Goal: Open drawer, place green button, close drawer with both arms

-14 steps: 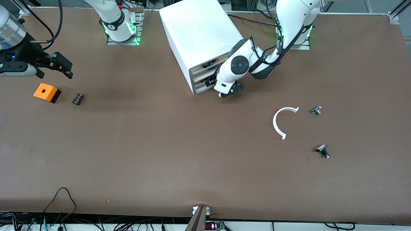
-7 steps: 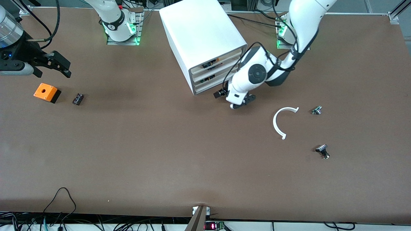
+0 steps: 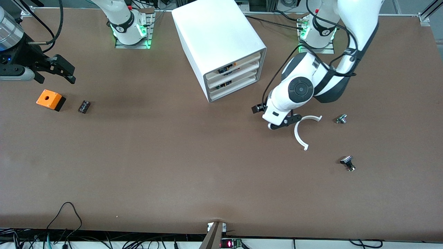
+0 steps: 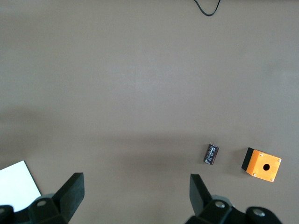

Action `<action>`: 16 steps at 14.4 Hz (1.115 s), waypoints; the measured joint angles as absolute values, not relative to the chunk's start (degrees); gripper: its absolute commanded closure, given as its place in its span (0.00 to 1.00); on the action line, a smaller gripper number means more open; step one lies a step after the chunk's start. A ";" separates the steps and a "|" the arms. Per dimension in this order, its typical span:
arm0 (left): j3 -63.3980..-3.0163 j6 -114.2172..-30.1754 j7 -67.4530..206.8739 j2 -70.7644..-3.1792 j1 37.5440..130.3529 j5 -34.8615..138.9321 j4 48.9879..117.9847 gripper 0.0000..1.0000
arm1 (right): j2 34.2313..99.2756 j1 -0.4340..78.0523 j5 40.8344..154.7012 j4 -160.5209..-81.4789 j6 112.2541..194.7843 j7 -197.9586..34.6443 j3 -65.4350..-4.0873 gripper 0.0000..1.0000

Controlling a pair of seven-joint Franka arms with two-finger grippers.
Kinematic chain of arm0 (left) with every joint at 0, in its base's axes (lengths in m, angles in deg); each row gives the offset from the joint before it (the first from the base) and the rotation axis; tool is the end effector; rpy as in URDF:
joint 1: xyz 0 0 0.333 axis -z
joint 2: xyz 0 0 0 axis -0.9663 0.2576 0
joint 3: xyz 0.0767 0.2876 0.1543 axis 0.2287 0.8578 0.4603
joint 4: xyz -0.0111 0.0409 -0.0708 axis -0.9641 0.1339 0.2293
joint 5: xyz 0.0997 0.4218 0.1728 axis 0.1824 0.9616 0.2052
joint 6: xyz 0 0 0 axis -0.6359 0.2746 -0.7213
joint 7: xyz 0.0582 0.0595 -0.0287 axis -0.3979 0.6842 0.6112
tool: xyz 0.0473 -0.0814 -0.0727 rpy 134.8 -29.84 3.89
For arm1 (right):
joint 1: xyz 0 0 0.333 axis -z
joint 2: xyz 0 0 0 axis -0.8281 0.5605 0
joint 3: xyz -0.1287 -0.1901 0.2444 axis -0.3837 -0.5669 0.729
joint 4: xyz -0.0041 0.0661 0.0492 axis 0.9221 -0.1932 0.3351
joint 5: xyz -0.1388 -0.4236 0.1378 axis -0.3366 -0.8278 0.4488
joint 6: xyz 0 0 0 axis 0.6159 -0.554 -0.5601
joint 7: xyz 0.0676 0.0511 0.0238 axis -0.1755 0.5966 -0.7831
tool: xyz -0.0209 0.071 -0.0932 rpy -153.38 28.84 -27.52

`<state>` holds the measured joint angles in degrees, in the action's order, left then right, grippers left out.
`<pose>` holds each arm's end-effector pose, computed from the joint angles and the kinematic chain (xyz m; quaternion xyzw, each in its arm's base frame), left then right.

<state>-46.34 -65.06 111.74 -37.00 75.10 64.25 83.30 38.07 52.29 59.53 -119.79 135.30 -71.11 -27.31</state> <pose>0.6122 -0.3385 0.3070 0.9803 0.1456 -0.1334 0.0051 0.6092 0.0584 0.6260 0.9991 0.0018 0.0422 0.0088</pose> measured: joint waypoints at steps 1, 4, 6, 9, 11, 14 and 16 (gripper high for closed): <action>-46.32 -63.04 108.90 -37.03 74.21 66.37 82.04 0.01 | 38.07 52.29 59.53 -119.79 135.30 -71.11 -27.30 0.00; -46.25 -59.71 98.93 -37.06 71.29 72.08 79.76 0.01 | 38.07 52.29 59.53 -119.66 135.30 -71.12 -27.30 0.00; -46.21 -58.00 92.09 -37.12 69.53 74.46 77.87 0.01 | 38.07 52.29 59.53 -119.40 135.30 -71.15 -27.29 0.00; -46.26 -53.99 81.03 -38.35 65.29 75.27 75.20 0.01 | 38.06 52.29 59.53 -119.14 135.27 -71.16 -27.30 0.00; -46.32 -51.83 74.62 -40.87 62.11 75.28 74.46 0.01 | 38.06 52.29 59.53 -119.13 135.25 -71.16 -27.30 0.00; -46.38 -50.61 69.31 -45.42 60.09 75.28 74.17 0.01 | 38.06 52.29 59.53 -119.12 135.24 -71.16 -27.30 0.00; -46.45 -48.57 67.42 -48.17 59.34 75.28 74.14 0.01 | 38.06 52.29 59.53 -119.09 135.23 -71.16 -27.30 0.00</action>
